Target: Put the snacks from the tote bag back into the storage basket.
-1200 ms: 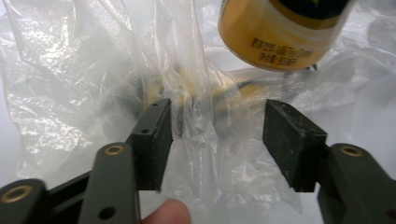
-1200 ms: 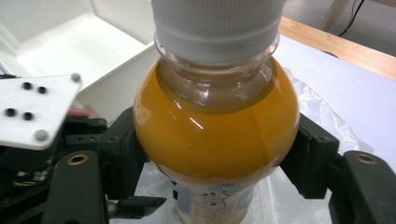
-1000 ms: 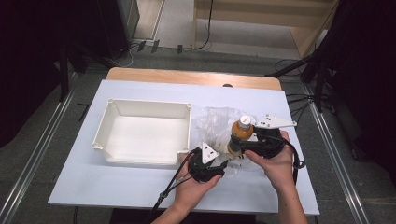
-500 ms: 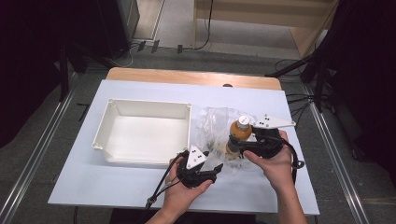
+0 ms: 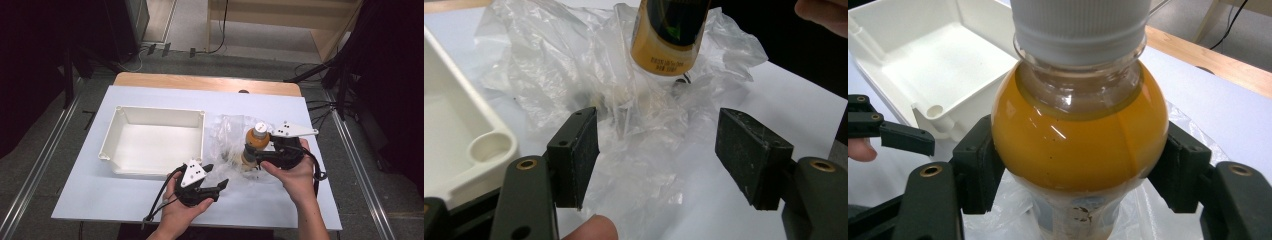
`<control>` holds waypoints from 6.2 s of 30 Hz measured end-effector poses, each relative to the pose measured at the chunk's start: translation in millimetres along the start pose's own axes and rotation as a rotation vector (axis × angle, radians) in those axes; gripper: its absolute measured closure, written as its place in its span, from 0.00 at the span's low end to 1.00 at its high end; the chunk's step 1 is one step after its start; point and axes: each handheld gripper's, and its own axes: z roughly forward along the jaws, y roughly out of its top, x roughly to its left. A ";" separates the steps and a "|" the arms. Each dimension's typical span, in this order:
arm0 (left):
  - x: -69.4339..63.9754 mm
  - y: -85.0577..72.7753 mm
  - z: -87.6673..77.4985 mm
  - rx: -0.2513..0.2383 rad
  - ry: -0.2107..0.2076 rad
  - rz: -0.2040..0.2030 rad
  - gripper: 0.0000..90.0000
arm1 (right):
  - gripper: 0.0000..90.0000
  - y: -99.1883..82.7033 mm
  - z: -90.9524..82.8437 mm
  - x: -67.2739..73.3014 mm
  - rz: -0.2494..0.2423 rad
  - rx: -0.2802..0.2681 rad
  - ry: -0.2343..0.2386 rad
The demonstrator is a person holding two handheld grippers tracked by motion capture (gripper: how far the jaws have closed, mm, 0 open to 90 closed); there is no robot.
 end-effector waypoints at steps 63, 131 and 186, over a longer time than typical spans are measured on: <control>98.8 -39.2 -119.7 -0.147 0.109 -0.079 0.09 | 0.35 21.5 27.4 22.0 -0.020 -0.005 0.066; 112.4 -49.5 -134.3 -0.152 0.156 -0.069 0.09 | 0.35 77.4 64.8 53.6 -0.081 -0.020 0.121; 120.9 -56.8 -152.3 -0.182 0.177 -0.086 0.09 | 0.35 101.0 110.5 82.3 -0.120 0.000 0.190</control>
